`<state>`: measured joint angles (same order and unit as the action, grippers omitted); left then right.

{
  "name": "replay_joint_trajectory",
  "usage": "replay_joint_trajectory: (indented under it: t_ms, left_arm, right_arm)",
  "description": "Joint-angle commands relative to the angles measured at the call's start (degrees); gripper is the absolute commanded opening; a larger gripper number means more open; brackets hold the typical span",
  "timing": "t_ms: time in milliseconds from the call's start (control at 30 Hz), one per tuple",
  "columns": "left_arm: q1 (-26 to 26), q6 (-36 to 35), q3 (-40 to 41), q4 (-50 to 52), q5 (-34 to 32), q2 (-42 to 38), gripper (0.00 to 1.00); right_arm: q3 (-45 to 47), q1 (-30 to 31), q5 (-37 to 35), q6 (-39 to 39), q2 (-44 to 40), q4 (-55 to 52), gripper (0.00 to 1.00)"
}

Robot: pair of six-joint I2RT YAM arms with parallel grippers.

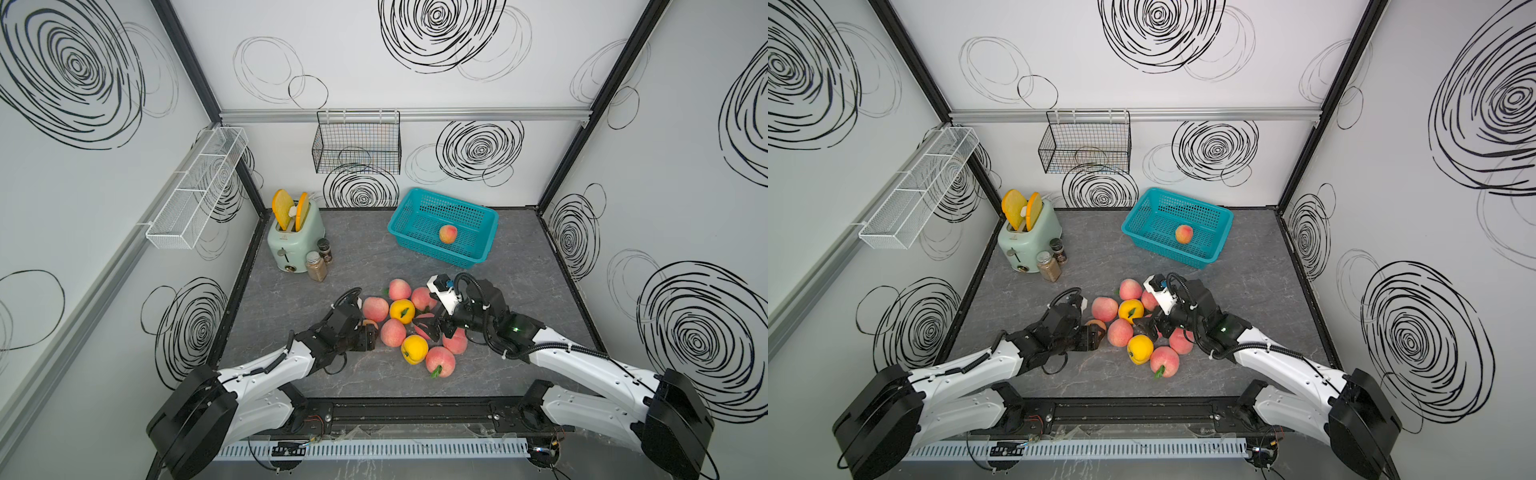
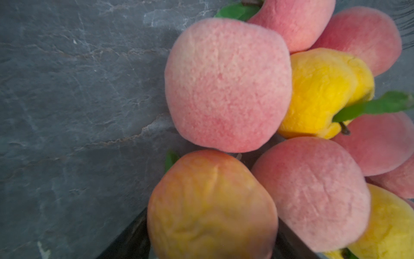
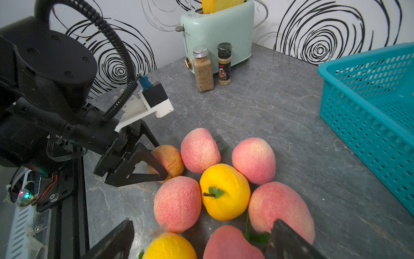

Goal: Put the peaches into the basket
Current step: Pick up the peach from the center of the board.

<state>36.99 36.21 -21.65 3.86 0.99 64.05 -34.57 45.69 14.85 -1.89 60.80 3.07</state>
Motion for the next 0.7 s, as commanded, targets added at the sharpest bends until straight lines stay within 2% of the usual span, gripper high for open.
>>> replay_joint_trajectory:
  t_ms: [0,200,433,667]
  left_arm:
    - [-0.3,0.4,-0.6,-2.1,-0.6,0.1,0.66]
    - [0.3,0.1,-1.4,0.3,-1.6,-2.7,0.55]
    - [2.3,0.0,-4.3,6.8,-3.0,-8.4,0.55]
    - [2.8,1.0,-8.4,8.5,2.3,-13.0,0.56]
  right_arm:
    - [0.6,0.5,0.2,1.0,-0.6,0.9,0.99]
    - [0.3,0.6,0.0,1.0,-0.7,0.7,0.99]
    - [0.3,0.8,1.0,1.1,-0.2,2.0,0.99]
    - [0.4,2.2,3.4,1.6,0.6,4.6,0.99]
